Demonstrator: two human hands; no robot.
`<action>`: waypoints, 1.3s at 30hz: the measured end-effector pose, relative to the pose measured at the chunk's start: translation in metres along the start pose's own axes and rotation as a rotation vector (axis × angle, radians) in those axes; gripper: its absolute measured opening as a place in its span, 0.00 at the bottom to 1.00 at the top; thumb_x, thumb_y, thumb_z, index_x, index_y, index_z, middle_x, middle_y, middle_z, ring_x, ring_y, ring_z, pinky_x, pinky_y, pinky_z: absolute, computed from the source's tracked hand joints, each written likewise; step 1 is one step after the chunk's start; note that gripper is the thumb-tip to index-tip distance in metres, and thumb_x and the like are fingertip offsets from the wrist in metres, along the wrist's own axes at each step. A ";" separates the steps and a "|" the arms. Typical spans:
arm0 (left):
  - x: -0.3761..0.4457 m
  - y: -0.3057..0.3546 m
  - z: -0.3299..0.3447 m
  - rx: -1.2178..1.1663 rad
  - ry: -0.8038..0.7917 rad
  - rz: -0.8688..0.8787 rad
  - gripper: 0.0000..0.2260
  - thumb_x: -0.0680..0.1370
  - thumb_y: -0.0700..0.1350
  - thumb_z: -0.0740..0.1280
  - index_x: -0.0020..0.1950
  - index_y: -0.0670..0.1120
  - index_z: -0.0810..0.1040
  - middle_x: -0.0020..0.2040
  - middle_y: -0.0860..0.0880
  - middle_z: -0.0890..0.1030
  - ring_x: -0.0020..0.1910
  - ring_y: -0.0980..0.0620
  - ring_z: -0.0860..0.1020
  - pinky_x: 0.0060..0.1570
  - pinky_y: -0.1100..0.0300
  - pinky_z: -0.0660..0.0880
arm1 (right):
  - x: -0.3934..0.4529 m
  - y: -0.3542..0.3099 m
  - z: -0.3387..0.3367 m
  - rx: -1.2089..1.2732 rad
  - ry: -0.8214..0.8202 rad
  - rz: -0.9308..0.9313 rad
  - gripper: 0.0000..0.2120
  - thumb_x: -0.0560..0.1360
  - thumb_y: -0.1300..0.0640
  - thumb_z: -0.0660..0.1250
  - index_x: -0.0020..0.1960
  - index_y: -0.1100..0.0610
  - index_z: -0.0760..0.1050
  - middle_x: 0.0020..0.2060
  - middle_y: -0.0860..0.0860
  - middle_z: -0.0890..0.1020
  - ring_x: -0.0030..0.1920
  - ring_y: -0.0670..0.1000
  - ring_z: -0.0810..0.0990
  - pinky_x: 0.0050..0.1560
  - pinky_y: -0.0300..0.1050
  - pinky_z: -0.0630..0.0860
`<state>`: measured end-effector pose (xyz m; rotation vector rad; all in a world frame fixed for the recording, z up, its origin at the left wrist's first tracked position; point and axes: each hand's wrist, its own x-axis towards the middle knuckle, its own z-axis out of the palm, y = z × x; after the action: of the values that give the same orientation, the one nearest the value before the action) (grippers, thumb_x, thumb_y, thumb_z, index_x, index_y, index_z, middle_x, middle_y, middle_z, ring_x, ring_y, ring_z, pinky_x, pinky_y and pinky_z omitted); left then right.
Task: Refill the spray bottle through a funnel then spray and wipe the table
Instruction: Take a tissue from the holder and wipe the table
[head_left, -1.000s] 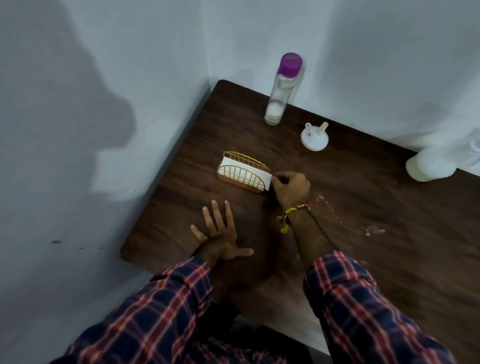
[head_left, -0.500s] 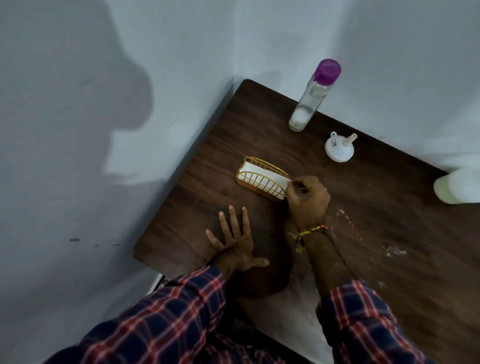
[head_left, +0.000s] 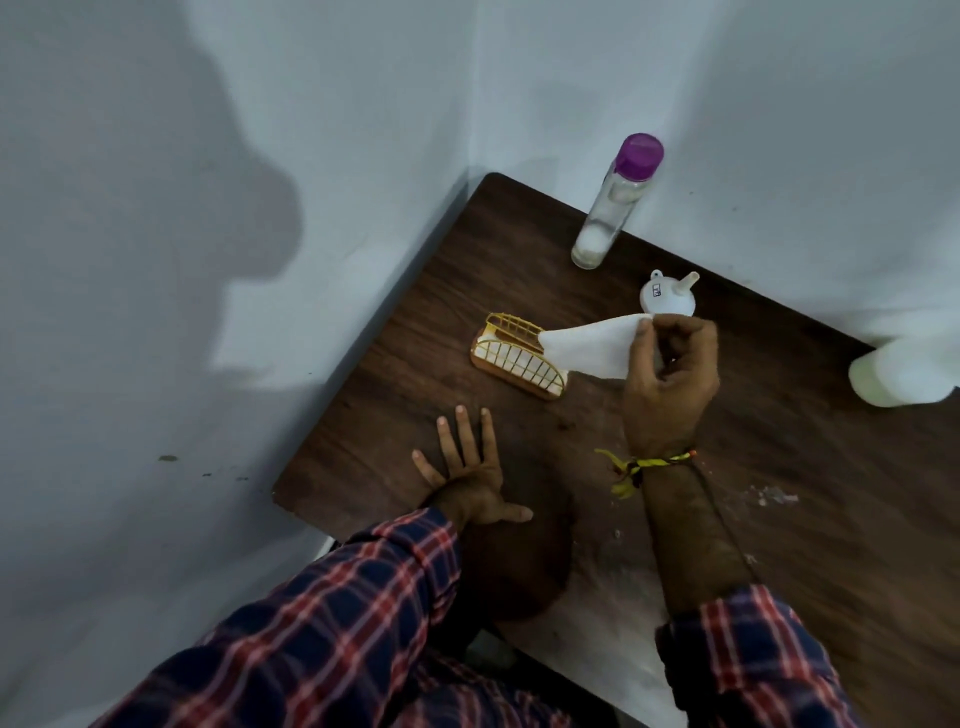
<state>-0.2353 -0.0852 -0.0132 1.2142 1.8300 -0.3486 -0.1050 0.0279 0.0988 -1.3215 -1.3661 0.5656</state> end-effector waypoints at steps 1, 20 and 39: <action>-0.001 0.000 -0.001 -0.003 0.002 0.002 0.67 0.61 0.71 0.72 0.70 0.48 0.20 0.68 0.40 0.18 0.69 0.34 0.22 0.61 0.23 0.35 | 0.002 -0.003 -0.007 0.031 0.017 0.014 0.05 0.77 0.63 0.68 0.51 0.64 0.75 0.41 0.55 0.80 0.40 0.47 0.79 0.42 0.40 0.76; -0.079 0.095 0.020 -0.808 0.198 0.337 0.11 0.81 0.50 0.62 0.62 0.51 0.78 0.63 0.49 0.79 0.63 0.52 0.76 0.64 0.54 0.73 | -0.013 -0.036 -0.204 0.803 -0.023 0.856 0.04 0.74 0.61 0.69 0.48 0.59 0.80 0.41 0.53 0.85 0.42 0.51 0.84 0.43 0.50 0.84; -0.108 0.133 0.029 -1.095 0.045 0.343 0.13 0.74 0.42 0.73 0.58 0.41 0.81 0.51 0.47 0.85 0.49 0.52 0.84 0.43 0.57 0.82 | -0.064 0.069 -0.229 0.267 -0.125 0.961 0.10 0.75 0.67 0.70 0.55 0.71 0.79 0.39 0.57 0.85 0.36 0.51 0.82 0.43 0.45 0.81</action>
<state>-0.0939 -0.1044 0.0862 0.6963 1.4238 0.7929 0.1124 -0.0882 0.0797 -1.6891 -0.6321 1.4341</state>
